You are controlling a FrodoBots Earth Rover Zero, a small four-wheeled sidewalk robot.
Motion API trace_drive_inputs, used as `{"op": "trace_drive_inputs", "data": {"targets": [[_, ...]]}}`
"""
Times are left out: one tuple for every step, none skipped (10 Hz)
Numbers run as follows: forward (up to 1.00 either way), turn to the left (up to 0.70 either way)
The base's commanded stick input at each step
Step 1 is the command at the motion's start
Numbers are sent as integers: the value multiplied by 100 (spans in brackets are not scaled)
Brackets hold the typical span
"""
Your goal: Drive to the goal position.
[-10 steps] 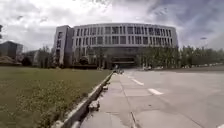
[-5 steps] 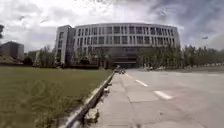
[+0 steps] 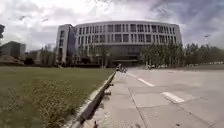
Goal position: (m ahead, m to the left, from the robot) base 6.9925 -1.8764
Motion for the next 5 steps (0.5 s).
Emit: {"op": "trace_drive_inputs", "data": {"targets": [[70, -19], [70, -27], [70, -27], [70, -27], [70, -27]]}}
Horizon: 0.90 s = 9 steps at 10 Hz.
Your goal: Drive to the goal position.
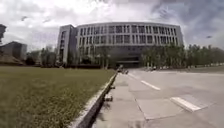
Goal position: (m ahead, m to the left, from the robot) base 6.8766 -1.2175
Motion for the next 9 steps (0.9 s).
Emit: {"op": "trace_drive_inputs", "data": {"targets": [[70, -27], [70, -27], [70, -27], [70, -26], [70, -24], [70, -9], [70, 0], [28, 0], [6, 0]]}}
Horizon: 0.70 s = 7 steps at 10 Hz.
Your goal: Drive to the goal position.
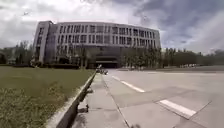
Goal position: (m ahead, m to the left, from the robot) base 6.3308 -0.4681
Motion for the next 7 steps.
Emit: {"op": "trace_drive_inputs", "data": {"targets": [[6, 0], [6, 0], [6, 0], [9, 0], [10, 0], [8, 0], [13, 0]]}}
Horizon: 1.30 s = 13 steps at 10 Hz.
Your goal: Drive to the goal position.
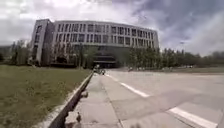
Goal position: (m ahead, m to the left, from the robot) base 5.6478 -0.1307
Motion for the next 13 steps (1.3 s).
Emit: {"op": "trace_drive_inputs", "data": {"targets": [[48, 0], [70, 0], [70, 0], [70, 0], [70, 0], [70, 0], [70, 0], [70, 0], [70, 0], [70, 0], [70, 0], [70, 0], [70, 0]]}}
